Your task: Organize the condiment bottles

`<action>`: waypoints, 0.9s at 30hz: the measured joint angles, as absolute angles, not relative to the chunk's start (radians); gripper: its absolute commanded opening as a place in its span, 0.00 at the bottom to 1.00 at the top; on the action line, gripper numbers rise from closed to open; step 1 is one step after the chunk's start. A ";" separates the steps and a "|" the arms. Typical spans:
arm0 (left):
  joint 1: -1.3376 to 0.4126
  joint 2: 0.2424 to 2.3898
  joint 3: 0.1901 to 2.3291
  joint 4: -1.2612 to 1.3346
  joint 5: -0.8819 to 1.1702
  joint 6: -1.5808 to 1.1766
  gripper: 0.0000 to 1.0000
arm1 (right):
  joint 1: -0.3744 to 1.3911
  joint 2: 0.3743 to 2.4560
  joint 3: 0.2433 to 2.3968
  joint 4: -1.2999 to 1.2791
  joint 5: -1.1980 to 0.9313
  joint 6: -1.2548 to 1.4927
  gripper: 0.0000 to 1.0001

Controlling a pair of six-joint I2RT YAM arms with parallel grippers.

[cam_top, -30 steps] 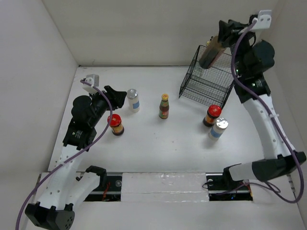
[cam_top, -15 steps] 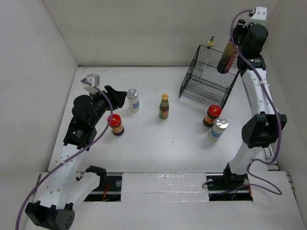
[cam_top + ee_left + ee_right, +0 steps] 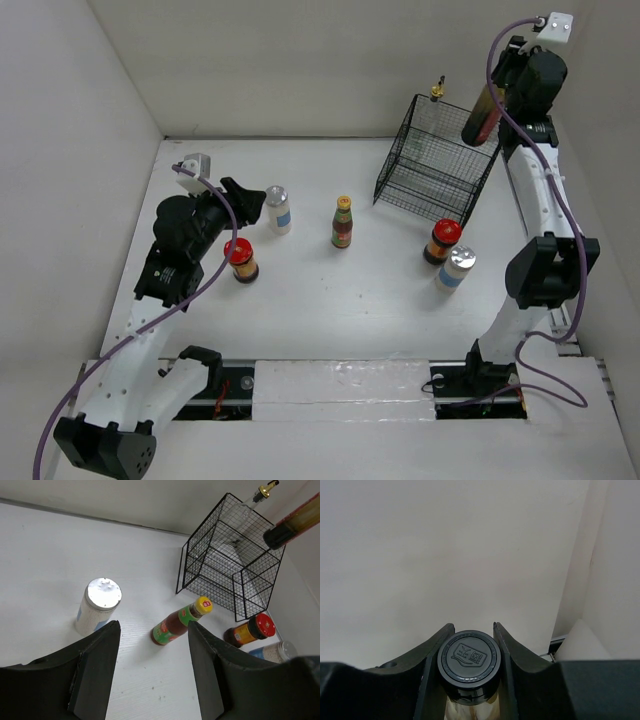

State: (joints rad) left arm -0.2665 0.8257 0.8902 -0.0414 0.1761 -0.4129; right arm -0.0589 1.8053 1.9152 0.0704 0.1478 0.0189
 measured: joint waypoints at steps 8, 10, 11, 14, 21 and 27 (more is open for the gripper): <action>-0.266 0.831 0.890 -0.041 0.176 -0.413 0.52 | -0.066 1.852 1.863 0.180 0.171 0.019 0.07; -0.266 0.831 0.890 -0.041 0.176 -0.413 0.52 | -0.067 1.855 1.826 0.199 0.177 0.019 0.07; -0.266 0.831 0.890 -0.041 0.176 -0.413 0.52 | -0.067 1.857 1.808 0.204 0.180 0.019 0.07; -0.266 0.835 0.890 -0.041 0.176 -0.413 0.52 | -0.067 1.867 1.749 0.219 0.184 0.019 0.07; -0.266 0.841 0.890 -0.041 0.176 -0.413 0.52 | -0.064 1.880 1.606 0.255 0.200 0.020 0.15; -0.266 0.842 0.890 -0.041 0.181 -0.413 0.52 | -0.054 1.891 1.525 0.314 0.225 0.031 0.31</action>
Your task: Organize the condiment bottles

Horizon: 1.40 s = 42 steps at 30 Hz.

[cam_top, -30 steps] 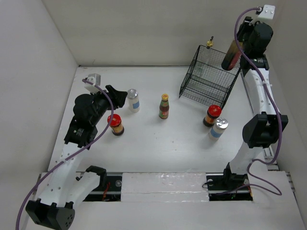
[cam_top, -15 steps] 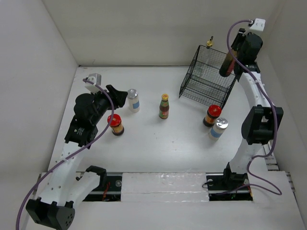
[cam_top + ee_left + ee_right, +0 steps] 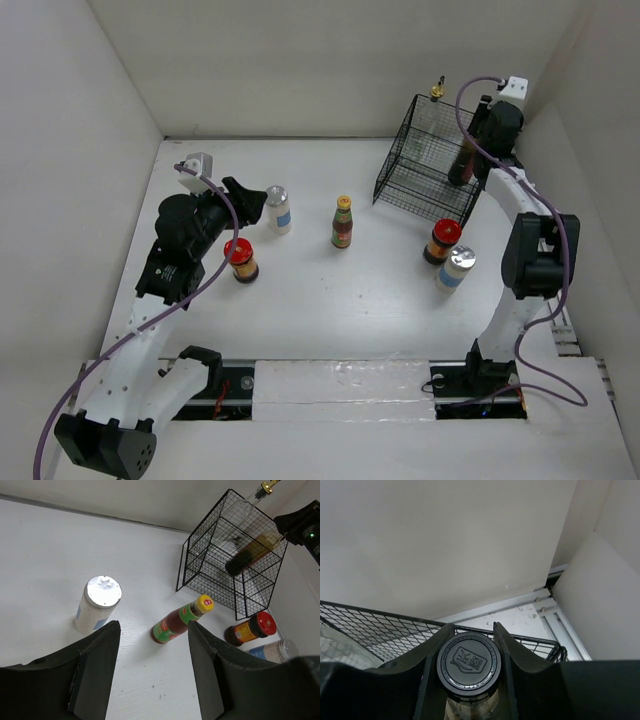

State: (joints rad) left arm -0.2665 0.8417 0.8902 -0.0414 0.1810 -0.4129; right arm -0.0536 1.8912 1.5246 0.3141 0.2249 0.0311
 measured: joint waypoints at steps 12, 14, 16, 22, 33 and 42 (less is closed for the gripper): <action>-0.266 0.842 0.890 -0.041 0.184 -0.413 0.64 | -0.031 1.770 1.472 0.329 0.218 0.064 0.89; -0.266 0.842 0.890 -0.041 0.184 -0.413 0.65 | -0.008 1.679 1.455 0.313 0.173 0.065 0.89; -0.266 0.842 0.890 -0.041 0.184 -0.413 0.65 | 0.033 1.570 1.418 0.305 0.104 0.069 0.84; -0.266 0.842 0.890 -0.041 0.187 -0.413 0.65 | 0.248 1.386 1.230 0.350 -0.287 0.082 0.93; -0.266 0.830 0.890 -0.041 0.194 -0.413 0.67 | 0.464 1.652 1.148 0.118 -0.482 -0.015 1.00; -0.266 0.826 0.890 -0.041 0.195 -0.413 0.67 | 0.532 1.725 1.173 0.121 -0.445 -0.073 0.34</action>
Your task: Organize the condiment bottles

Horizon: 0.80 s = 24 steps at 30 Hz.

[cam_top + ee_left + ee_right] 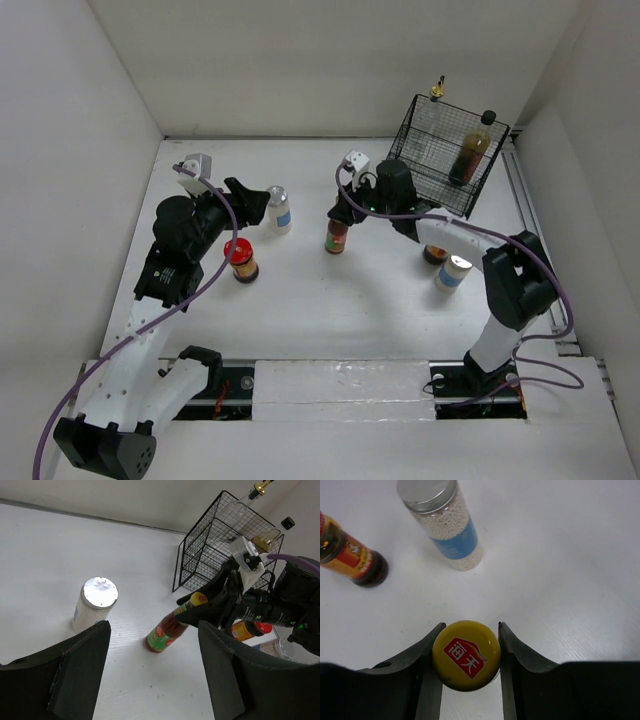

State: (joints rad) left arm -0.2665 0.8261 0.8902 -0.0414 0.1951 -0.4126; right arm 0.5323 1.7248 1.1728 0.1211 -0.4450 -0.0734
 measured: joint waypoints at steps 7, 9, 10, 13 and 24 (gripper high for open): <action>-0.266 0.826 0.890 -0.041 0.196 -0.413 0.67 | 0.545 1.695 1.177 0.099 -0.402 -0.020 0.23; -0.266 0.826 0.890 -0.041 0.196 -0.413 0.67 | 0.524 1.652 1.176 0.080 -0.378 -0.001 0.23; -0.266 0.826 0.890 -0.041 0.196 -0.413 0.67 | 0.508 1.627 1.176 0.080 -0.365 0.006 0.23; -0.266 0.826 0.890 -0.041 0.196 -0.413 0.67 | 0.426 1.540 1.186 0.081 -0.311 0.028 0.23; -0.266 0.830 0.890 -0.041 0.196 -0.413 0.67 | 0.158 1.544 1.359 0.140 -0.170 0.061 0.21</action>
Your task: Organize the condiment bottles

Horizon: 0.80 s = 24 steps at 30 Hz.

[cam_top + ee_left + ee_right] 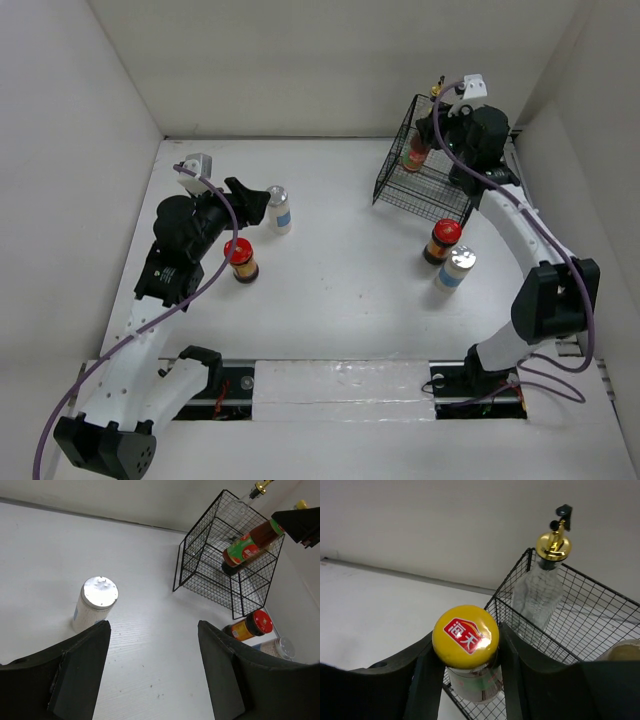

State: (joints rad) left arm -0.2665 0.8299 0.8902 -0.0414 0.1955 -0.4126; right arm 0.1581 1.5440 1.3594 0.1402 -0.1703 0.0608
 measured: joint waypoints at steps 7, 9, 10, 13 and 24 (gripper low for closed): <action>-0.266 0.830 0.890 -0.041 0.196 -0.413 0.67 | 0.107 1.674 1.464 0.169 -0.166 0.095 0.20; -0.266 0.833 0.890 -0.041 0.196 -0.413 0.67 | 0.104 1.699 1.483 0.187 -0.164 0.103 0.19; -0.266 0.834 0.890 -0.041 0.195 -0.413 0.67 | 0.101 1.711 1.489 0.199 -0.161 0.107 0.19; -0.266 0.842 0.890 -0.041 0.195 -0.413 0.67 | 0.095 1.725 1.492 0.224 -0.155 0.123 0.19; -0.266 0.854 0.890 -0.041 0.195 -0.413 0.67 | 0.094 1.798 1.514 0.289 -0.136 0.144 0.17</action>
